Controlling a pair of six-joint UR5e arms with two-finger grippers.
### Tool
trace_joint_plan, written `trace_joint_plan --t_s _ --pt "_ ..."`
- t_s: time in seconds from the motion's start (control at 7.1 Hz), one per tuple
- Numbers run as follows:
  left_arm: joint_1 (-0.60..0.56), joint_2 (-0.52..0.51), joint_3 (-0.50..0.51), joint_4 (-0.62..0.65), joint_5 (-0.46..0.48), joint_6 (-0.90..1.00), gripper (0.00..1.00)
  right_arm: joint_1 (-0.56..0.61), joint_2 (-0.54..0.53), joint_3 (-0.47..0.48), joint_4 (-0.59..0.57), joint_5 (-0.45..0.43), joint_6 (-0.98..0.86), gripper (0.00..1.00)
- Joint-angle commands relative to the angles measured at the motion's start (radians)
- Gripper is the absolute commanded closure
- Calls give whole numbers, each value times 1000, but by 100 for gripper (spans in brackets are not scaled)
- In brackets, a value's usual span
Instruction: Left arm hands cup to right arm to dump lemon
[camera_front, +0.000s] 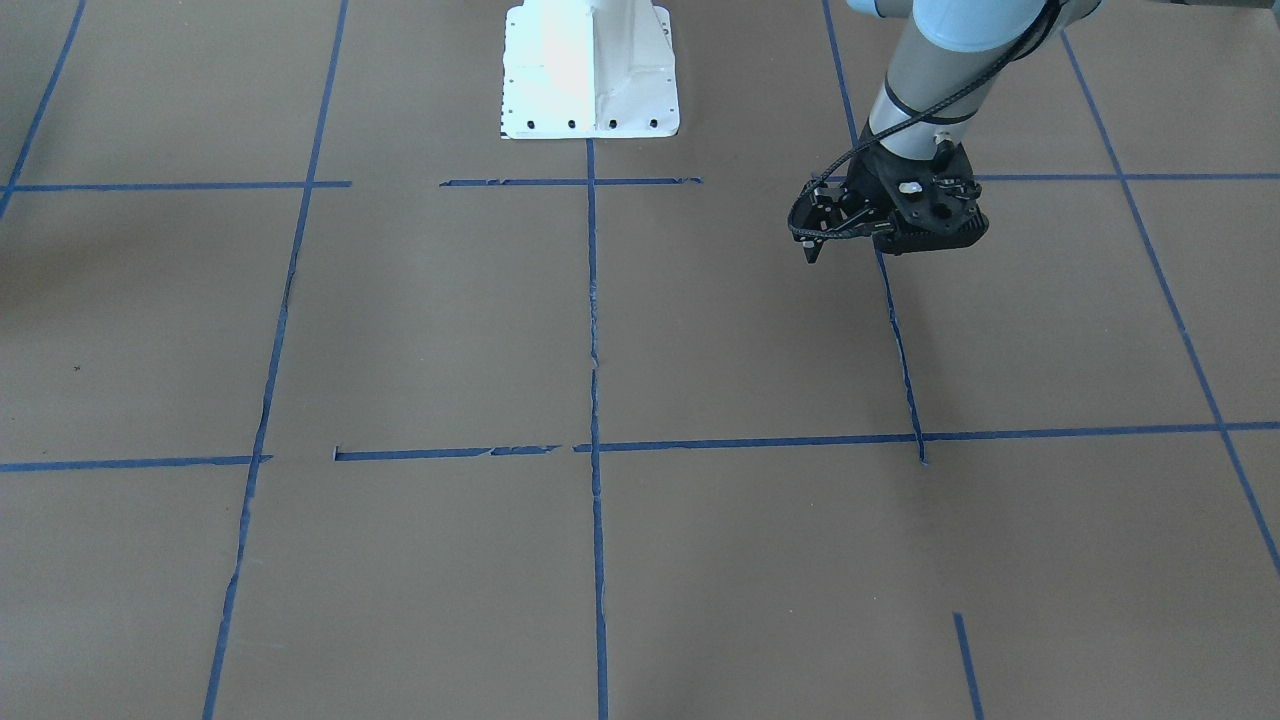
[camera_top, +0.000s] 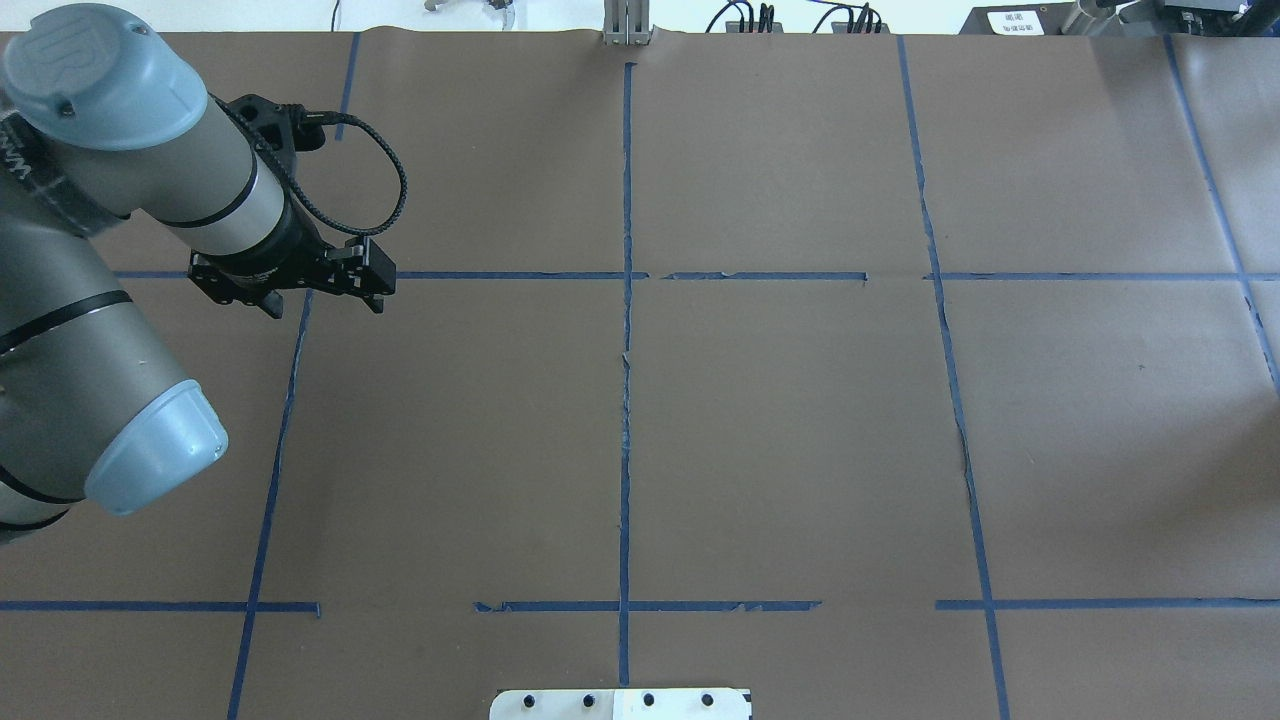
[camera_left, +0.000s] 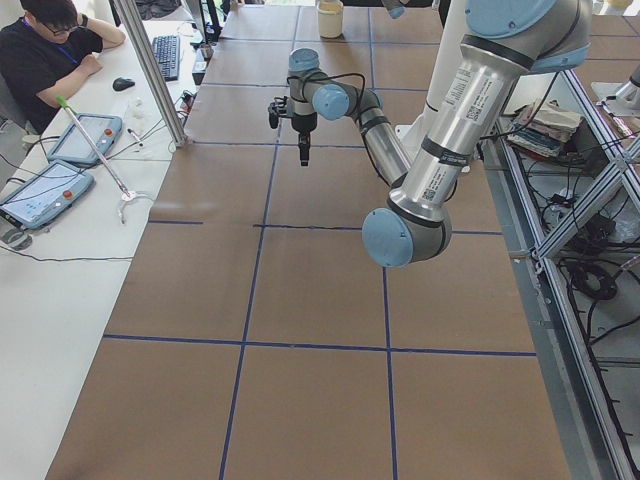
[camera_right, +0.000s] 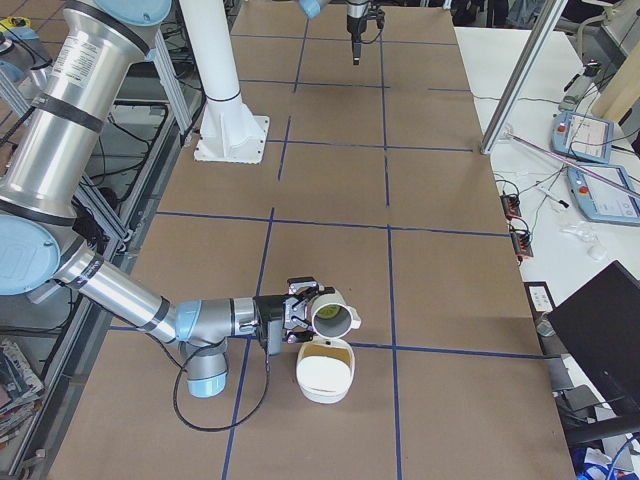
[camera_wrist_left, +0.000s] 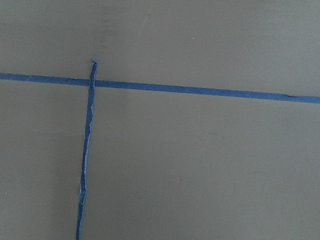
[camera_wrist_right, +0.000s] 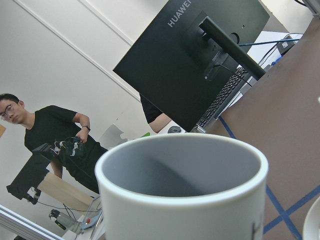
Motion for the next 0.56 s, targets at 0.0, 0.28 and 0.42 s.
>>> trace_joint_plan --t_s 0.0,0.28,0.42 --pt "1 3 -1 0 1 2 0 -1 32 -1 41 -8 232 93" --pt "1 3 -1 0 1 2 0 -1 42 -4 52 -25 359 93" --pt "1 3 -1 0 1 3 0 -1 50 -4 52 -33 430 93"
